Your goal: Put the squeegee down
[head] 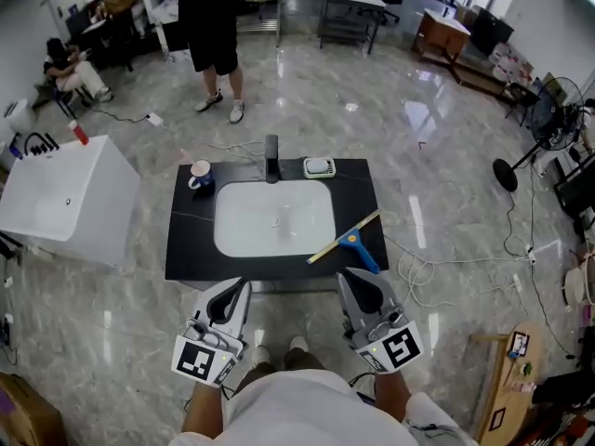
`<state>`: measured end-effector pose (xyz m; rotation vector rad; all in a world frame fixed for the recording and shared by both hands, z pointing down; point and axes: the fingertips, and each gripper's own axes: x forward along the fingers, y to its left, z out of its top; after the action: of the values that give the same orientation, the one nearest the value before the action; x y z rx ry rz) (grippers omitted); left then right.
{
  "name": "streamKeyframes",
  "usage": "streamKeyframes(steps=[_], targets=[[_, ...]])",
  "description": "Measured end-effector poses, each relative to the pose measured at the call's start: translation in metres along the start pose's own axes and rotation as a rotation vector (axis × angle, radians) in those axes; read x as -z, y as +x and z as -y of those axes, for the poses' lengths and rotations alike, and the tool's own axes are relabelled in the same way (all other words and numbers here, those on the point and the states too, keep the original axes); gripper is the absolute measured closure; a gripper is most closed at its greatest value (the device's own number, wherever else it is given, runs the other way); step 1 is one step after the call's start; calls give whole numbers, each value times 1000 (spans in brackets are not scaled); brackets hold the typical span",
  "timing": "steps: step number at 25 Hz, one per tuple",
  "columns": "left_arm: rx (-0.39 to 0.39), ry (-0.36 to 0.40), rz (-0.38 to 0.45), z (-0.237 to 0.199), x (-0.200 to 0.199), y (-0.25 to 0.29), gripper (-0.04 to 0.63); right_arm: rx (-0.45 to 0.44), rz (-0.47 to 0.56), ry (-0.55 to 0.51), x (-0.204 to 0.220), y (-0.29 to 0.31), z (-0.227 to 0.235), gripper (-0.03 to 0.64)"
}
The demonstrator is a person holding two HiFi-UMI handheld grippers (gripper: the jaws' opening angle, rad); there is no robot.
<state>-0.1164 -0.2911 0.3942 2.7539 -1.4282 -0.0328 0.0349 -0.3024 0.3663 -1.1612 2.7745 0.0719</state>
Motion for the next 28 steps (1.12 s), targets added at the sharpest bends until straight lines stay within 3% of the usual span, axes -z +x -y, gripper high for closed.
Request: streamKeyframes(steps=[6,28], targets=[[-14,-11,-2,-10,6,-11,591,20,-30,7,8,3,-4,626],[-4,8,-2,-2,-1,-34,591,-48,-7,-13,-15,10,-41,626]])
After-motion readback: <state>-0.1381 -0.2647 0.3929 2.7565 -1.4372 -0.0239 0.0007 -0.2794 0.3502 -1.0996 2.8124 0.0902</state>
